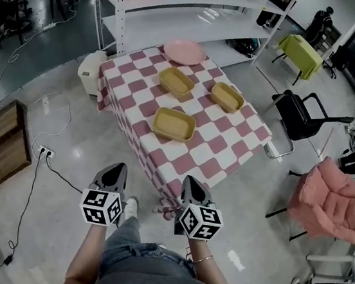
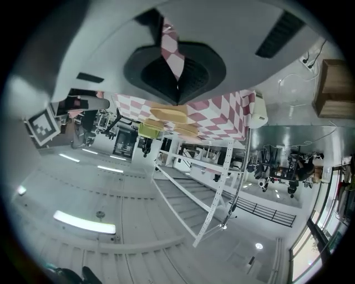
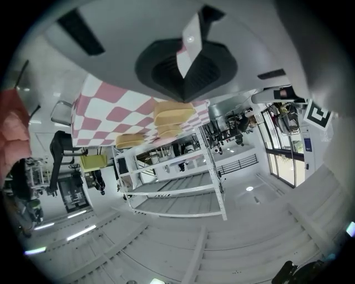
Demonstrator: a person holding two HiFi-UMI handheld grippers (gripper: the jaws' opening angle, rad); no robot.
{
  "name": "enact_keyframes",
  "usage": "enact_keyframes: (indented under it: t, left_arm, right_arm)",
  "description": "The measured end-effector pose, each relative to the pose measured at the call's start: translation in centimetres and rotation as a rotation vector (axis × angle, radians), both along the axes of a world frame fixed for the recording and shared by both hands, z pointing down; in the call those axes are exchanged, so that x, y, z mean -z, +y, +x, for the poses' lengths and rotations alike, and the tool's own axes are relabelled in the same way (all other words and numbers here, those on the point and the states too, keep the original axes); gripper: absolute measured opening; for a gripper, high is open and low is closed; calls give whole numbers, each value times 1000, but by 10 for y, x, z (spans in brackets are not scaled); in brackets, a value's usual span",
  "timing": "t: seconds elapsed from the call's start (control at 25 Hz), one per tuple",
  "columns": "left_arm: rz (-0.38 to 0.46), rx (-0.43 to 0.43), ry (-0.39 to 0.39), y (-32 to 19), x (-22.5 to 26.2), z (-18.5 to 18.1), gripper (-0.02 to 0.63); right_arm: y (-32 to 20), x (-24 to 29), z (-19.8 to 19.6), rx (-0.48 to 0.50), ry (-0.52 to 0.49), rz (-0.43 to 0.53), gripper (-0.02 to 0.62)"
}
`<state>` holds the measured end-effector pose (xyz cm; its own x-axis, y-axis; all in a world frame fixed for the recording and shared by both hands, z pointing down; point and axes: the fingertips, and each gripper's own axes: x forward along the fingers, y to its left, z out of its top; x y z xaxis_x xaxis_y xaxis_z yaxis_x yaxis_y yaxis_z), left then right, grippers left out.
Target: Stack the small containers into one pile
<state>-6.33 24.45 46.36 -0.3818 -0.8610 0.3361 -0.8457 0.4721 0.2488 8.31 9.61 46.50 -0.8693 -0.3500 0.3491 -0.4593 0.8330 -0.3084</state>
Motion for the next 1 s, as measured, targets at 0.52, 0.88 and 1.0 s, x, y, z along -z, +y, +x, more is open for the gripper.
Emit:
enact_keyframes:
  t: [0.52, 0.88, 1.0]
  left_arm:
    - [-22, -155, 37, -52, -9, -104, 17]
    - [-59, -279, 52, -110, -19, -110, 17]
    - [-83, -307, 48, -129, -24, -109, 18]
  right_arm:
    - [-41, -5, -70, -218, 61, 15, 11]
    - [-71, -6, -45, -371, 90, 13, 11]
    - [-81, -10, -39, -406, 86, 3, 11]
